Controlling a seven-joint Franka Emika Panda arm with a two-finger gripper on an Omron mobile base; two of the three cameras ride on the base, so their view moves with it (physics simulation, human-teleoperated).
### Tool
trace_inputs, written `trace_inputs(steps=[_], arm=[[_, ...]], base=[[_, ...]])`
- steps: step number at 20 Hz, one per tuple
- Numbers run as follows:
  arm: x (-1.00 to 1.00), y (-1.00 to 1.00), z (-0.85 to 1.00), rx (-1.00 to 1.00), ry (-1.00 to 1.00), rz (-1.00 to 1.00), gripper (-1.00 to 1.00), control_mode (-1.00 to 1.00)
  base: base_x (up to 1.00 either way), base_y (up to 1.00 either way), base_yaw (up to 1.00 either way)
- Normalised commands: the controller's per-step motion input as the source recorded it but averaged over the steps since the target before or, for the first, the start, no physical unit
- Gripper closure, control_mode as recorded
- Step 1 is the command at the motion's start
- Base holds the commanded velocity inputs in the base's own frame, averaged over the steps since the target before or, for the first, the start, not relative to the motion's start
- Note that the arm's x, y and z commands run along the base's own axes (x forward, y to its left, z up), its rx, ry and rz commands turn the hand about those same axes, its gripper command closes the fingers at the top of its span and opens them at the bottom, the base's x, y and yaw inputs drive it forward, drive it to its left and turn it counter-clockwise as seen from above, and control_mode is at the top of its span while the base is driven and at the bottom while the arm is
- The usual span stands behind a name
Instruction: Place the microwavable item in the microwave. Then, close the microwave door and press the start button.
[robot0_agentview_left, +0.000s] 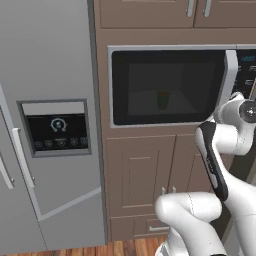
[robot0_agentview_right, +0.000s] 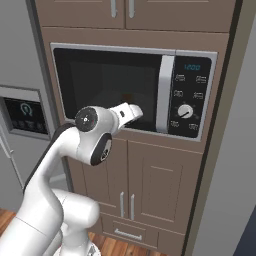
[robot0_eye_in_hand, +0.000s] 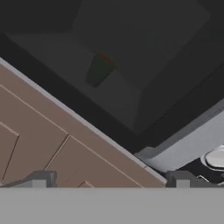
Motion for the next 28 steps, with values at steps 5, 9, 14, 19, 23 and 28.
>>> trace_inputs(steps=[5, 9, 14, 19, 23, 28], arm=[[0.0, -0.04, 0.0, 0.07, 0.0, -0.11, -1.0, -1.0], [0.0, -0.09, 0.0, 0.08, 0.0, -0.11, -1.0, -1.0], [0.0, -0.09, -0.01, 0.09, 0.0, -0.11, -1.0, -1.0], [0.0, -0.17, 0.0, 0.1, 0.0, -0.06, -1.0, -1.0], [0.0, -0.19, 0.0, 0.09, 0.0, -0.01, -1.0, -1.0], [0.0, -0.14, 0.0, 0.07, 0.0, 0.0, -1.0, -1.0]], base=[[0.0, 0.0, 0.0], [0.0, 0.0, 0.0], [0.0, 0.0, 0.0], [0.0, 0.0, 0.0], [0.0, 0.0, 0.0], [0.0, 0.0, 0.0]])
